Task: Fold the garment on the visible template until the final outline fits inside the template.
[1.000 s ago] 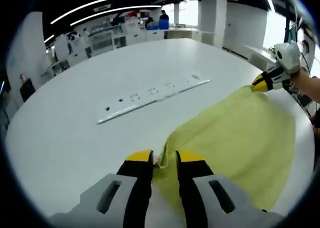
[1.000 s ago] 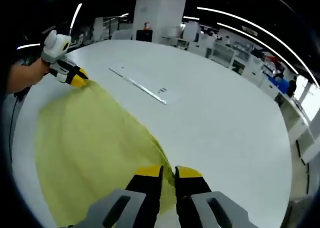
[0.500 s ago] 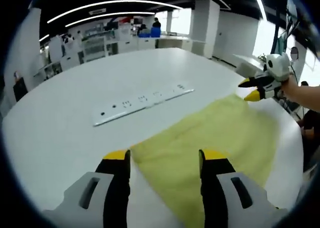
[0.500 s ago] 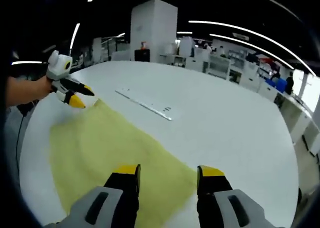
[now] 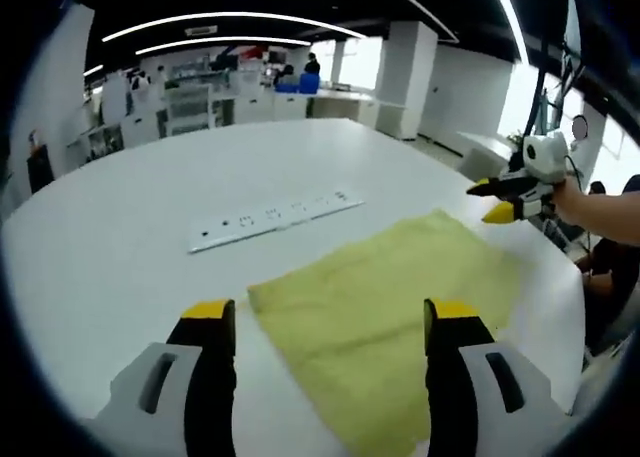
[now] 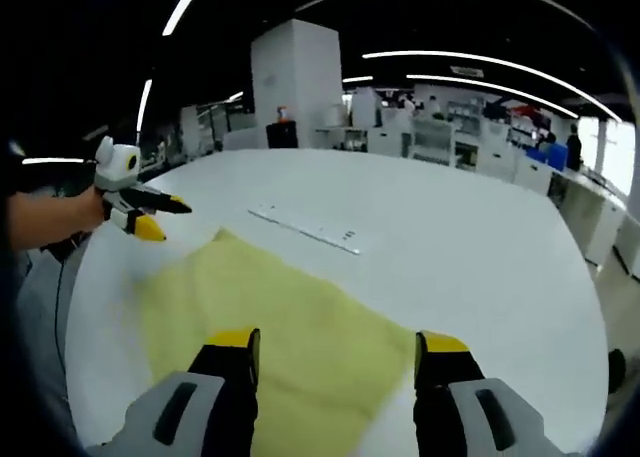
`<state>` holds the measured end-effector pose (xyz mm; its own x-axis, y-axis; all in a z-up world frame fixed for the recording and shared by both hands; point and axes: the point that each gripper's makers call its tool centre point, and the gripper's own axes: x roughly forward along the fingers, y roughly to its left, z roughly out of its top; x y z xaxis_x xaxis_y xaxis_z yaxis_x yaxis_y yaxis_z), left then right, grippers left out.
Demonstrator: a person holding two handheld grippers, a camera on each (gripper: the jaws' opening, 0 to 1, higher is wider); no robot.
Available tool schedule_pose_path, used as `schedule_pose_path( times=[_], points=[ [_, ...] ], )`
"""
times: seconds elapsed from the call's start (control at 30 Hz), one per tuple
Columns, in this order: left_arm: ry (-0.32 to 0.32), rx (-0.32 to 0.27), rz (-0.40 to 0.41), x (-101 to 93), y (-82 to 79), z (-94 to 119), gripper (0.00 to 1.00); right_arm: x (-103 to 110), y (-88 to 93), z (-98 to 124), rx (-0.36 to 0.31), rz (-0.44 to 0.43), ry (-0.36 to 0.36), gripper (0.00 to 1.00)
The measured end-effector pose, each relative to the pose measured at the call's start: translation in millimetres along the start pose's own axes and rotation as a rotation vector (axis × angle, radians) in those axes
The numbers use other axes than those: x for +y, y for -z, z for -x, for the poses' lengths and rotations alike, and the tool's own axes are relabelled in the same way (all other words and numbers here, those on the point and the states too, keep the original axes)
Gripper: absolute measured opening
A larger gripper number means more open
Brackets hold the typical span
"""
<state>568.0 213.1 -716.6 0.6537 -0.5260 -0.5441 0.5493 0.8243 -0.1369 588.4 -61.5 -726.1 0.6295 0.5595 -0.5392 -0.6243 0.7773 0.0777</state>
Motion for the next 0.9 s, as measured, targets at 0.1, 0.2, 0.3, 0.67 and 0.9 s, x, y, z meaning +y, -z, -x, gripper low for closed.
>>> schedule_pose_path(
  times=[0.1, 0.2, 0.3, 0.67, 0.9],
  points=[
    [0.003, -0.004, 0.004, -3.9, 1.0, 6.1, 0.77, 2.8, 4.2, 5.1, 0.002, -0.019, -0.002, 0.64],
    [0.007, -0.019, 0.026, -9.0, 1.1, 11.0, 0.78, 7.1, 7.6, 11.3, 0.000, -0.036, -0.007, 0.66],
    [0.010, -0.028, 0.033, -15.5, 3.2, 15.6, 0.79, 10.2, 10.1, 18.3, -0.009, -0.048, -0.011, 0.67],
    [0.016, -0.026, 0.052, -30.8, 17.9, 29.1, 0.78, 22.4, 21.2, 38.7, -0.019, -0.055, -0.017, 0.67],
    [0.017, -0.024, 0.046, -37.6, 21.5, 38.6, 0.77, 26.6, 24.7, 50.4, -0.031, -0.062, -0.019, 0.66]
  ],
)
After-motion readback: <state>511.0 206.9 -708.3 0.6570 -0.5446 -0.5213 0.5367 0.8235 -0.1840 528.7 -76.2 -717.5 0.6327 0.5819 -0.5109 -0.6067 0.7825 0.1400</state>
